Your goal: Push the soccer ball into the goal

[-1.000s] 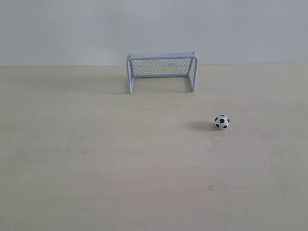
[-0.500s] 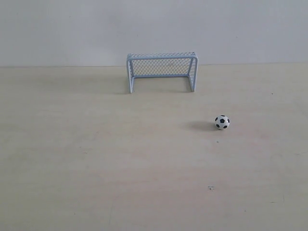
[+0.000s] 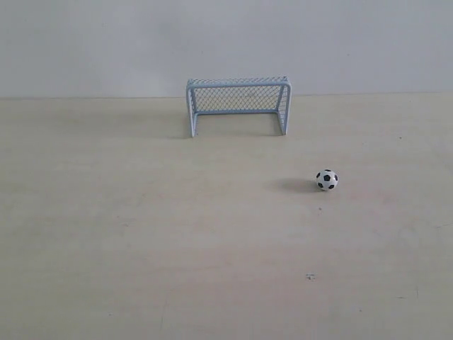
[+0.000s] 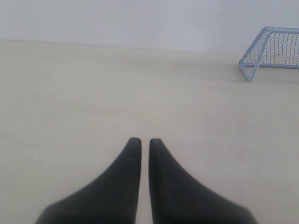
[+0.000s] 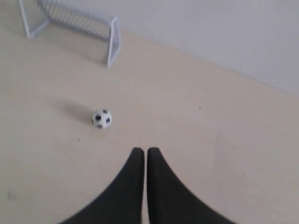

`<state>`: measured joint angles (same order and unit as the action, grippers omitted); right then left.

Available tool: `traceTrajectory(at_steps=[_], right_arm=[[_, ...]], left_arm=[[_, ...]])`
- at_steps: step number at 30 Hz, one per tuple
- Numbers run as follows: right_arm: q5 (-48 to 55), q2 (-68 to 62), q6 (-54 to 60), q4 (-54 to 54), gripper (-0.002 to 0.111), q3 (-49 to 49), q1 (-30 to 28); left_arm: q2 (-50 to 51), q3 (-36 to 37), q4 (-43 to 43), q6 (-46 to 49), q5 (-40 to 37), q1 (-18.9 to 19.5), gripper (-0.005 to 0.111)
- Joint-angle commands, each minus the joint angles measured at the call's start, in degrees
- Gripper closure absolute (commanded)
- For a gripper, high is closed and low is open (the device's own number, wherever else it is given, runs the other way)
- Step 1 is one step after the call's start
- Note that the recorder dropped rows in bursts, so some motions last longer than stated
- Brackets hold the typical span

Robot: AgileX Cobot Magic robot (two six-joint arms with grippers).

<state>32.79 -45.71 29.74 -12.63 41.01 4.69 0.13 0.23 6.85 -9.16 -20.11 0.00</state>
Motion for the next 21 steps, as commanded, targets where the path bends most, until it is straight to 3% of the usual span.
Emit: traceTrajectory(at_steps=[1,8,14,21], right_arm=[[9.9,-13.0,25.0,0.1,0.108,7.1,-0.2],[16.8,-27.7,59.8,0.1,0.108,19.5,-0.2],[19.3,-41.3,69.1,1.1,0.108,31.3,-0.2],[17.6,-53.6,77.7,2.9,0.108,36.6,-0.2]], left_arm=[[-0.1,-0.2,0.1,-0.3,0.5,0.1,0.100],[-0.1,-0.2,0.1,-0.3,0.7,0.1,0.100],[-0.1,-0.2,0.1,-0.3,0.7,0.1,0.100],[-0.1,-0.2,0.1,-0.3,0.7,0.1,0.100]])
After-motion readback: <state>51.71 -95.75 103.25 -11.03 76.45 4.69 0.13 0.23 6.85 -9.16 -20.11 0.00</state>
